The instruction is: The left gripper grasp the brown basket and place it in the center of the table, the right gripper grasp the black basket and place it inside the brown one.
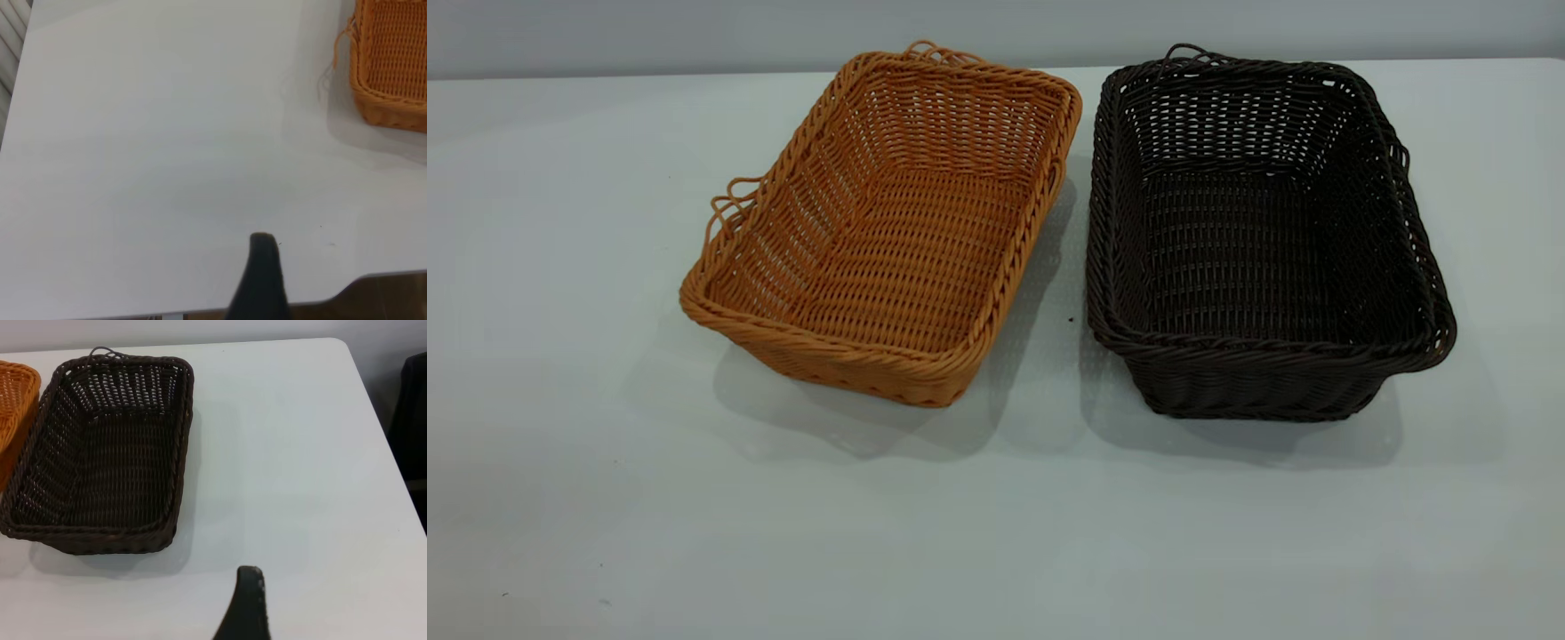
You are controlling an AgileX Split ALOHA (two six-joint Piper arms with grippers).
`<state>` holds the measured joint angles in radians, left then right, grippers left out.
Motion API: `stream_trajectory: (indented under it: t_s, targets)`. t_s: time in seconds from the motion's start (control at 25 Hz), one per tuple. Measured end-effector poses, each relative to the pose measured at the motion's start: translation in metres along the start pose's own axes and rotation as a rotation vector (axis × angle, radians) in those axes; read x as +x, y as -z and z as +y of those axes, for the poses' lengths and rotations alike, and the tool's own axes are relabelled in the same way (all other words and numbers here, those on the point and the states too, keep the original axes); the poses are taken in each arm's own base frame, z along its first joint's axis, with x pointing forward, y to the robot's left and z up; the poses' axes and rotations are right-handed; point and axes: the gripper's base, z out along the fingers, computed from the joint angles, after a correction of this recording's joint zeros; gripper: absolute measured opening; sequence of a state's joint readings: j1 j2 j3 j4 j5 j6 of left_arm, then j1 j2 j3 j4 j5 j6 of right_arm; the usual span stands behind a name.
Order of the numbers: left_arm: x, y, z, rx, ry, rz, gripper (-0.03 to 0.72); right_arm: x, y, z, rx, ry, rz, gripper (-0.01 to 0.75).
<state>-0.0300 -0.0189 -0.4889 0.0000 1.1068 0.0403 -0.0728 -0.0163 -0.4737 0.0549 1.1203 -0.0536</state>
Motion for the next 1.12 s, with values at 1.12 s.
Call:
stream_trajectory:
  t_s: [1.12]
  targets:
    - [-0.140,-0.146,0.004,0.017,0.025,0.178,0.580,-0.049,-0.179,0.069,-0.665,-0.138,0.490,0.592]
